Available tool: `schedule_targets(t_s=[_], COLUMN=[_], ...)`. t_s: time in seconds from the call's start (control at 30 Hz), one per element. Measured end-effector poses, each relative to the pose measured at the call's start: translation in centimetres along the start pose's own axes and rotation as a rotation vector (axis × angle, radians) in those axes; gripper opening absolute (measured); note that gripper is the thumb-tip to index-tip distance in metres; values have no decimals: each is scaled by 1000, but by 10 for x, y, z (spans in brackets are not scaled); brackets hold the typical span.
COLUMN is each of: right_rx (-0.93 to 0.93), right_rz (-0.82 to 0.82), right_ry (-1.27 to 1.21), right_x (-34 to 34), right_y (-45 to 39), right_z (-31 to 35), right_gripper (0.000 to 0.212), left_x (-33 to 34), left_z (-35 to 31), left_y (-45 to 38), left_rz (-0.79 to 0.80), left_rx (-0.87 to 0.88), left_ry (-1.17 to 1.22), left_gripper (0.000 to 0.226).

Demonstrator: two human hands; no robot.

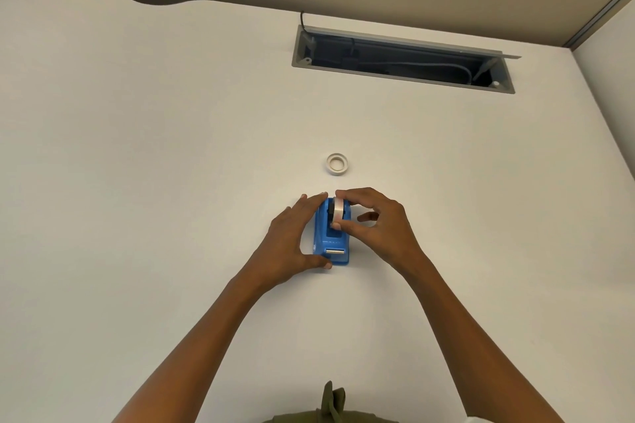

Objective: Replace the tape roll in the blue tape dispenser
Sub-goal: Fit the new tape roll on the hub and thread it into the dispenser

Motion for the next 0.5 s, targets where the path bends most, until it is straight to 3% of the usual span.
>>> schedule_targets(t_s=[0.5], right_rx=[-78], right_rz=[-22], right_ry=[33], right_x=[1], right_y=[1], right_z=[-1], right_gripper=[38], left_x=[2], left_z=[3], left_y=[0], left_rz=[40], left_rx=[-21], left_ry=[-15], left_gripper=[102])
Point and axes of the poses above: each hand's wrist, its own y-axis away from the middle knuckle, its own x-axis out of the palm, z = x × y, the point moved 10 cm from there along -y, towards the middle knuckle, and after that the axes turned 14 degrees about -z, right-handed, at the moved point
